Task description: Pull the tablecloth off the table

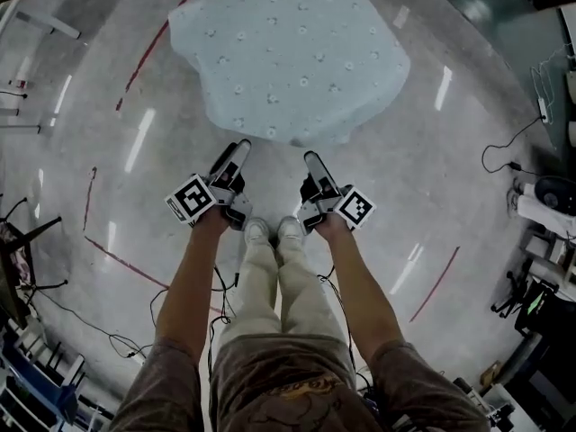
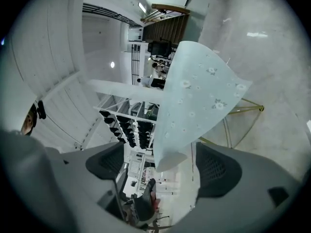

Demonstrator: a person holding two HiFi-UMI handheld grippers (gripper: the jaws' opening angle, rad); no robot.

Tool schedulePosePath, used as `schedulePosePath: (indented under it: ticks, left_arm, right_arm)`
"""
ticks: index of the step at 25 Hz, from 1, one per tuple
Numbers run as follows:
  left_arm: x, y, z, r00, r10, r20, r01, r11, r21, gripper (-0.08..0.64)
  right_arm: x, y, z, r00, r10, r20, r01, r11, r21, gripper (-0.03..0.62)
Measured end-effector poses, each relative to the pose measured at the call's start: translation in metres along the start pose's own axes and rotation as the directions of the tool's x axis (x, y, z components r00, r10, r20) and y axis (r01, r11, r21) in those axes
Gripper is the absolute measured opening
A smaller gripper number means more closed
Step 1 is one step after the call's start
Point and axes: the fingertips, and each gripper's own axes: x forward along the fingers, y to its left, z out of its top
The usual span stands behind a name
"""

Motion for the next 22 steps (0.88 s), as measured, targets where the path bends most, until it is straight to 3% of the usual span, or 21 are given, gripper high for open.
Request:
schedulePosePath:
  ticks: [10, 22]
  left_arm:
    - [0.028, 0.047, 0.014, 0.998, 0.003, 0.062, 0.003, 0.996, -0.092, 0.337]
    - [0.066, 0.061, 0.032, 0.998, -0.012, 0.069, 0.018, 0.996, -0.085, 0.336]
  right_arm:
    - [0.028, -0.041, 0.014, 0.999, -0.009, 0.053, 0.005, 0.997, 0.071, 0.446]
    - [0.055, -0.057, 0.033, 0.995, -0.021, 0.096, 0.008, 0.991, 0.136, 0.438]
